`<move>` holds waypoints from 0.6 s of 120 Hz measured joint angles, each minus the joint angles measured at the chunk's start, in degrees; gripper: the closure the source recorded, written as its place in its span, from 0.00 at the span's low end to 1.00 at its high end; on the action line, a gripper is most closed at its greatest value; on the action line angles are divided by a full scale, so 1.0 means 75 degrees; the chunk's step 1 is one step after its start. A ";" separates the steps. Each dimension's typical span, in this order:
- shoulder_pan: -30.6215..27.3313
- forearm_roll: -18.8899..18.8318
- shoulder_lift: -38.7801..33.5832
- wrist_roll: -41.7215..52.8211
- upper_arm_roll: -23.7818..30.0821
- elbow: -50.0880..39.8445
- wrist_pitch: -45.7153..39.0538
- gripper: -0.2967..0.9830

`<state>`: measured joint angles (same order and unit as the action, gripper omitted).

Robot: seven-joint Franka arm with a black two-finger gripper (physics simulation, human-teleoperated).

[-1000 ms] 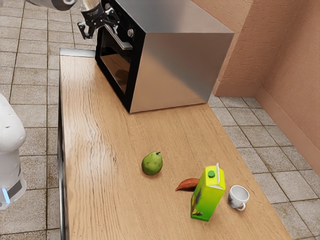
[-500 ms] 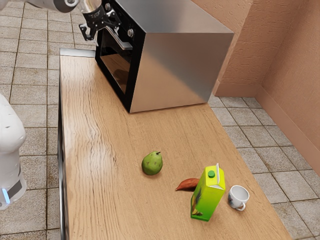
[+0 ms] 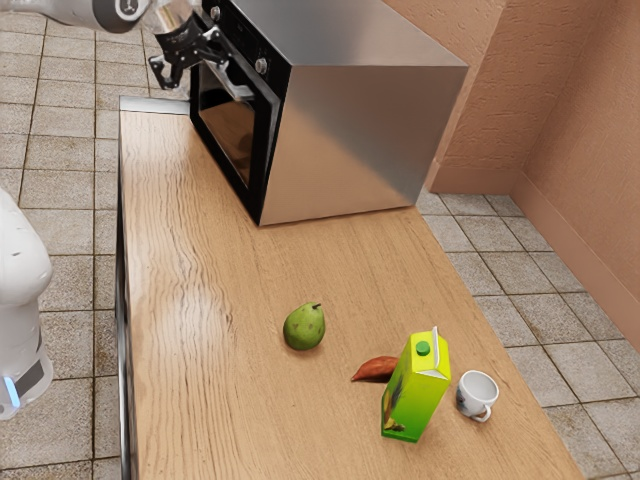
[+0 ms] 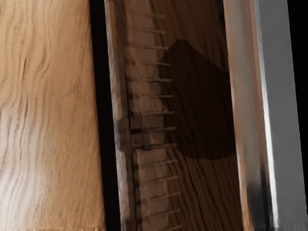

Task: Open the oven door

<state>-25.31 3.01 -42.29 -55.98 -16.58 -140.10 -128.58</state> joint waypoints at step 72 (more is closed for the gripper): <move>-0.0103 -0.0092 -0.1134 -0.0031 -0.0389 -0.1039 -0.0141 0.28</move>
<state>-26.09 2.32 -50.79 -56.21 -19.50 -147.89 -129.65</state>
